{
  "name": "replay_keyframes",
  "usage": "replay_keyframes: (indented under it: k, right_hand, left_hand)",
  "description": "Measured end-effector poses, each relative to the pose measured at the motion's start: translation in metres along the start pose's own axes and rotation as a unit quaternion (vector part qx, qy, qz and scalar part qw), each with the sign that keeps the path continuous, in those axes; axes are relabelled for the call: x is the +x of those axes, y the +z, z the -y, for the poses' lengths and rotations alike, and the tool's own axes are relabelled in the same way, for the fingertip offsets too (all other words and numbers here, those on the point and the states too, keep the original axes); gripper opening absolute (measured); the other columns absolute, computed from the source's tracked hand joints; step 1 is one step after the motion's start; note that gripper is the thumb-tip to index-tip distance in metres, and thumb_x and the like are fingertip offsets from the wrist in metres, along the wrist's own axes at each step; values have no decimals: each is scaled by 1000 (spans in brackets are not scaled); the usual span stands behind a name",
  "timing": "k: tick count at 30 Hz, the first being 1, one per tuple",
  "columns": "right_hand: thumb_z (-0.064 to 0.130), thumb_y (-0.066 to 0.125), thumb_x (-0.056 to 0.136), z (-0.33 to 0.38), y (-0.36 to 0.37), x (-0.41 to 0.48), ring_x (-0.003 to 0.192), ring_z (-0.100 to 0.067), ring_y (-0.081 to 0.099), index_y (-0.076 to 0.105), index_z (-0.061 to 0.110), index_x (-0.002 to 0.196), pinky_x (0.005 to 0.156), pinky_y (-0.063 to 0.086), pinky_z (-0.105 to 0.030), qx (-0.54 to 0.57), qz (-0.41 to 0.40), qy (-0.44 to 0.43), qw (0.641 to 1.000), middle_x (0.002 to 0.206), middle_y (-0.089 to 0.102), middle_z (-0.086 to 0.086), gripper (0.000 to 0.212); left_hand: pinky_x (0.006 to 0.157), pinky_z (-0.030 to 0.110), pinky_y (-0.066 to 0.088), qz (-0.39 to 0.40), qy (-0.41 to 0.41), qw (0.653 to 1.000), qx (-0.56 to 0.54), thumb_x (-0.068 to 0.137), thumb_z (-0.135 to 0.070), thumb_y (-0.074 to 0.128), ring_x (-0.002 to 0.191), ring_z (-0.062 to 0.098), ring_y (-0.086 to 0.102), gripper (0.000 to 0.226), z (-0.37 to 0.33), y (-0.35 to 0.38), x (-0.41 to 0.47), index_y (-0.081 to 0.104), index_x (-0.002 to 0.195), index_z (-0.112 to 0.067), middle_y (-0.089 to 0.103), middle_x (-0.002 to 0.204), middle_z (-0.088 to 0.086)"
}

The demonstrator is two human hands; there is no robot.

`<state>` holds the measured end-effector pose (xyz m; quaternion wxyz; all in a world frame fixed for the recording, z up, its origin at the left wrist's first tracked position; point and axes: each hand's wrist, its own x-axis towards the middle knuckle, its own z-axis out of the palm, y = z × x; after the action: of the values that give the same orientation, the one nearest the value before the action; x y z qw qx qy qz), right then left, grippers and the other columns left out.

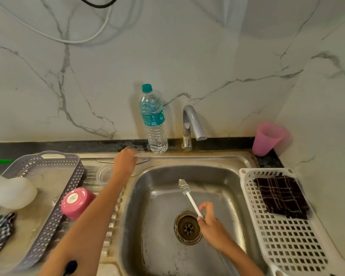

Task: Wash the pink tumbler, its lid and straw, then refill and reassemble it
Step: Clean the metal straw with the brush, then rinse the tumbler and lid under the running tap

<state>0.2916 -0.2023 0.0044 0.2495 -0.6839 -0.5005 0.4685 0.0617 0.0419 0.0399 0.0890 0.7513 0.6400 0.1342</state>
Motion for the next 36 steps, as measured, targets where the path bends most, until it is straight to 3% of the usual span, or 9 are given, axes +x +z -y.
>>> replay_keyframes:
  k: [3,7,9,12,14,17,23,30,36]
  right_hand:
    - [11,34,101,6,-10,-2,46,-9,40,50,18,102,43,35,-21,139,26,25,990,73,49,-4,17]
    - [-2,32,96,19,-38,-4,42,-16,49,60,-2,100,42,47,-27,350,-4,8,937,67,55,-14,28]
    - [-5,33,94,26,-54,-8,48,-20,59,60,-3,98,53,57,-33,416,13,-13,909,69,59,-18,27]
    - [7,58,86,22,-74,-17,71,-29,69,57,-6,110,81,58,-45,520,75,-78,847,88,64,-27,28]
    - [8,67,83,19,-85,-23,86,-34,70,55,-5,116,89,54,-46,503,110,-108,851,99,65,-30,38]
    - [2,60,89,23,-98,-24,91,-34,70,56,-3,112,86,57,-38,403,41,-95,909,102,67,-29,23]
    - [19,58,95,42,-131,-18,59,-12,60,65,7,102,63,53,-23,183,-189,-103,959,72,64,-8,16]
    - [25,58,95,74,-210,-4,78,-8,62,66,8,98,67,48,-16,75,-333,-124,932,85,65,1,19]
    - [19,56,96,90,-280,28,85,-17,61,64,5,108,70,46,-16,24,-445,-188,875,94,64,-9,20]
  left_hand:
    - [71,29,46,-47,-9,990,-135,93,-19,65,78,24,65,14,-23,0,-26,76,98,-11,73,95,10]
    - [57,10,39,9,-9,967,-254,99,-32,57,60,12,58,31,-57,14,-71,72,79,-13,70,70,6]
    - [69,15,46,25,-11,953,-301,99,-36,54,69,10,65,34,-71,23,-90,77,91,-12,74,78,3]
    - [84,24,53,35,-42,916,-397,99,-33,55,76,6,70,30,-94,31,-108,76,96,-12,74,82,-4]
    - [88,33,55,41,-49,896,-440,99,-33,56,77,11,71,26,-109,33,-115,75,89,-17,74,82,-4]
    - [88,35,56,45,-43,877,-477,100,-31,55,78,12,72,26,-130,31,-119,74,88,-18,75,85,-2]
    - [74,27,59,46,-21,853,-520,100,-32,53,82,16,69,27,-173,22,-113,65,107,-10,70,97,5]
    - [69,23,57,83,19,849,-522,98,-35,57,91,18,68,14,-219,15,-96,58,102,-22,65,102,2]
    - [73,23,54,100,16,846,-523,97,-35,57,94,17,66,9,-238,27,-81,57,98,-27,65,101,0]
